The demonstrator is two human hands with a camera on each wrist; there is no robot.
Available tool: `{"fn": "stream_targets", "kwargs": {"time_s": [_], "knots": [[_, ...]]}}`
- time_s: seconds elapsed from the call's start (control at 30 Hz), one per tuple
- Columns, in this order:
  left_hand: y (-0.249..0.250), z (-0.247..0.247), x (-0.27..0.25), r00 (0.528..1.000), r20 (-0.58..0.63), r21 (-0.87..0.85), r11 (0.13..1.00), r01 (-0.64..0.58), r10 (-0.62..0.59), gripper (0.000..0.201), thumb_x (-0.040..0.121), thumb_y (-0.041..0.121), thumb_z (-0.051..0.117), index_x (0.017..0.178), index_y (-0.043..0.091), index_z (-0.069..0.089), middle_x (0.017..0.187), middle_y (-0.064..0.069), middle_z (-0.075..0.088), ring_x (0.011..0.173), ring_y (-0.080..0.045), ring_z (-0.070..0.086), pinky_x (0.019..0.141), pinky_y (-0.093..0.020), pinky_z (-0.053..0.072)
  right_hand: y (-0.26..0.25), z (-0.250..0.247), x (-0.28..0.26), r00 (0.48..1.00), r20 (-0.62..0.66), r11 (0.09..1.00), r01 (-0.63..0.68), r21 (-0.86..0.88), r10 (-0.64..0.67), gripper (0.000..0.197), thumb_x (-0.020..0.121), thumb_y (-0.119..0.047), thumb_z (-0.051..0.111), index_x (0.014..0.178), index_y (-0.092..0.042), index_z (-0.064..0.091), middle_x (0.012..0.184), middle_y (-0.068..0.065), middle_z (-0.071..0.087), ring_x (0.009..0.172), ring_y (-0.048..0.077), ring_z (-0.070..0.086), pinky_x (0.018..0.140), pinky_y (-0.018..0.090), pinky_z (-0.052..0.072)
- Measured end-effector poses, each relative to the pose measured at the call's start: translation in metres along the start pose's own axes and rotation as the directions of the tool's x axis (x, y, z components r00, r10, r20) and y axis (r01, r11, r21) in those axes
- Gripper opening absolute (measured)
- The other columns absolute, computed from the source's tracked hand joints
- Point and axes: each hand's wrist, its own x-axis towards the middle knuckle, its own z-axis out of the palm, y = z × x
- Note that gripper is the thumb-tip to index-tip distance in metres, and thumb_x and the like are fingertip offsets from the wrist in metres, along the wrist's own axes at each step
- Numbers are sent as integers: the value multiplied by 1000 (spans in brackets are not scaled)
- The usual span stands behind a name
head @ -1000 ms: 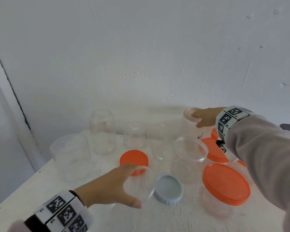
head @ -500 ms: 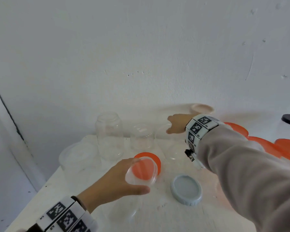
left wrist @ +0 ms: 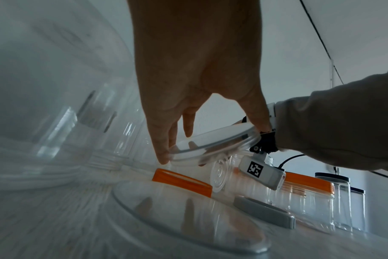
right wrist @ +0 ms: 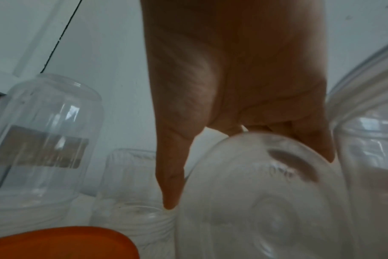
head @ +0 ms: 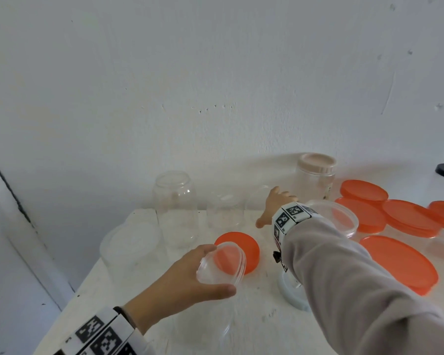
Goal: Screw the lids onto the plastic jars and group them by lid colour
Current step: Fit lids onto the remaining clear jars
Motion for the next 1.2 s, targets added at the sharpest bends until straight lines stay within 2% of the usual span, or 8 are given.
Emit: {"fn": "stream_targets", "kwargs": {"time_s": [0.13,0.4,0.57,0.67,0.77,0.9,1.0,1.2], "knots": [[1,-3,1,1000,9,-39,999,0,0,71,47,74,75,107,59,39,115,34,47,107,9,50,79,-9,42,-5,-7,-11,998,-66,998,-18,-64,13,94,73,-50,72,137,4,30,130,18,42,121,35,45,97,43,47],[7,-6,1,999,-25,-89,996,-26,24,63,43,76,70,96,55,45,105,36,49,97,13,52,71,-9,42,3,-40,-44,988,-145,994,65,85,-52,94,70,-62,71,132,2,37,127,18,40,117,34,41,93,39,41],[7,-7,3,988,-140,-117,989,-87,70,89,46,84,65,125,50,42,118,33,49,107,5,54,78,-12,44,24,-43,-78,982,-129,929,170,329,-134,98,69,-63,70,137,-4,33,129,15,38,119,32,39,84,36,37],[12,-9,2,963,-253,-148,979,-138,97,81,48,89,58,118,54,39,108,41,46,97,17,52,68,-7,38,38,-29,-103,978,-116,856,207,474,-172,94,63,-63,74,131,-7,38,120,9,45,108,27,48,81,36,46],[12,-10,4,947,-306,-185,969,-161,99,87,59,85,59,132,43,39,126,25,51,110,3,52,78,-14,38,54,-12,-127,978,-54,749,191,634,-204,88,60,-56,80,127,-12,42,109,1,52,91,15,53,66,26,43],[18,-7,1,951,-291,-189,968,-166,106,89,62,81,57,137,39,39,129,23,47,113,2,50,82,-17,37,71,11,-150,939,140,560,65,826,-315,103,55,-37,91,138,-18,33,110,0,51,100,15,54,85,28,46],[26,-1,-3,960,-255,-204,965,-168,113,66,61,80,62,116,50,41,107,38,46,95,22,50,73,-9,36,77,28,-166,899,190,449,8,893,-395,111,52,-28,89,144,-19,26,119,5,47,108,19,54,94,31,48],[37,9,-9,970,-147,-158,963,-217,194,68,48,78,62,109,52,49,102,45,56,99,22,51,72,-4,43,89,46,-178,869,170,461,74,884,-466,93,58,-19,92,128,-25,31,130,-4,41,120,10,47,102,35,46]]}}
